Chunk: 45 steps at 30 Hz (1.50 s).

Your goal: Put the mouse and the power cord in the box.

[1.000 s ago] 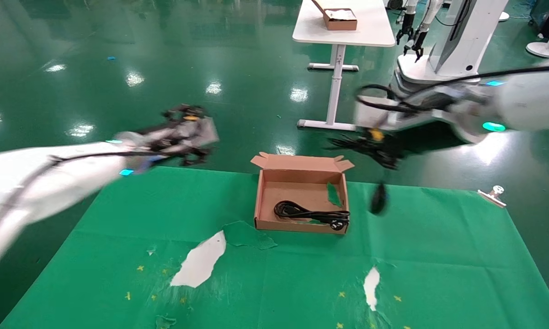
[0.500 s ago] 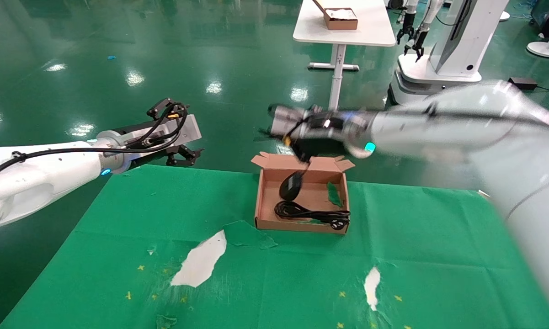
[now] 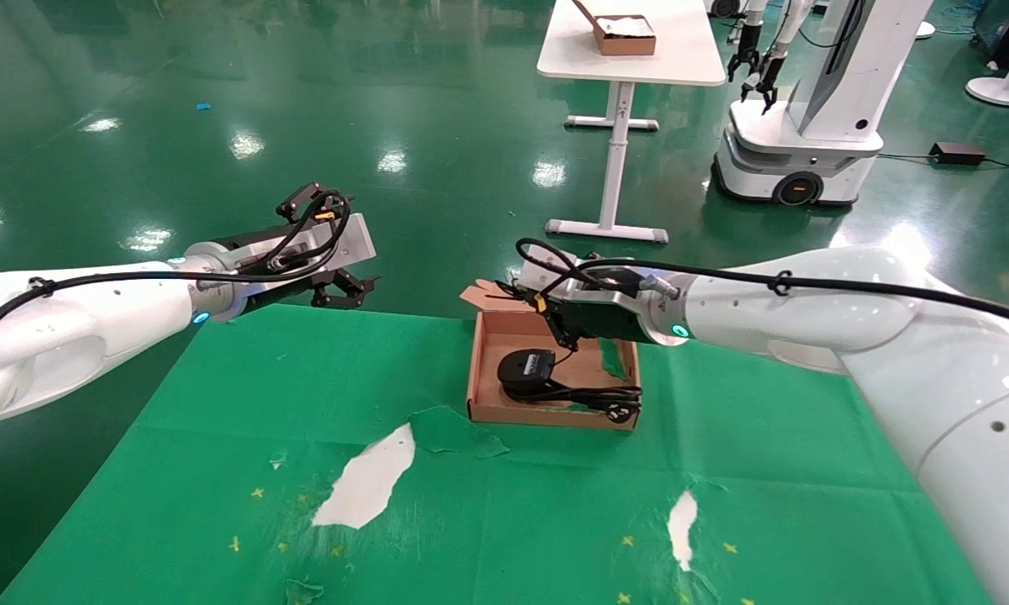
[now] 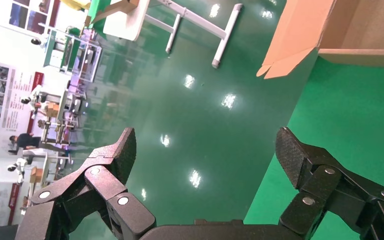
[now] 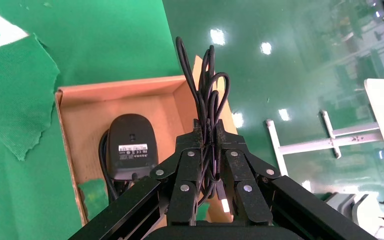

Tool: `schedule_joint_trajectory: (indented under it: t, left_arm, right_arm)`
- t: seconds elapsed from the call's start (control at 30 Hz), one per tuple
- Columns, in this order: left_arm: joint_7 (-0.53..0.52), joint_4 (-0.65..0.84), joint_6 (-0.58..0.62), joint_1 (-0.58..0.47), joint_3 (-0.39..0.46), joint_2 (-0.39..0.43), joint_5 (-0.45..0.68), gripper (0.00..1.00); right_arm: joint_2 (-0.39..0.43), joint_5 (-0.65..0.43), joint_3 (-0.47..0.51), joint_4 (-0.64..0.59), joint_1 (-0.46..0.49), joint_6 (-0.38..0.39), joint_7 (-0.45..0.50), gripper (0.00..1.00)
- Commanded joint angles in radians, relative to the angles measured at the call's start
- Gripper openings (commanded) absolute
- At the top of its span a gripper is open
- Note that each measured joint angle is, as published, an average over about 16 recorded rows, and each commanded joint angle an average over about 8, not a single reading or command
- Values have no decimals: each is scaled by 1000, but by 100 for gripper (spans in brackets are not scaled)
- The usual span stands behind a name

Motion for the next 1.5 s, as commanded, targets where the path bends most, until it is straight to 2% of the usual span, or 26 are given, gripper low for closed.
schedule_joint_trajectory:
  t: [0.03,0.5,0.67,1.07,1.5]
  left_arm:
    - [1,2,1,0,-1,0,-2,100]
    - [-3,-3,-1,0,2,1,3,100]
    - [-3,-4,-1,0,2,1,3,100]
    - [-16,-17,15,10,-10,-8,-3,100]
    - [-177,-193,214,137,-162,-119,-79,100]
  right_arm:
    - [-1,5,-5,-7,-1,6,1,100]
    - [6,-8,9,17,2,-15,-2,100]
    - [29,18,27,44,-17,-40,4,100]
    - [174,192,135,212,-140,-190,48,100]
    - [339,389,259,402,-279,-359,98,100]
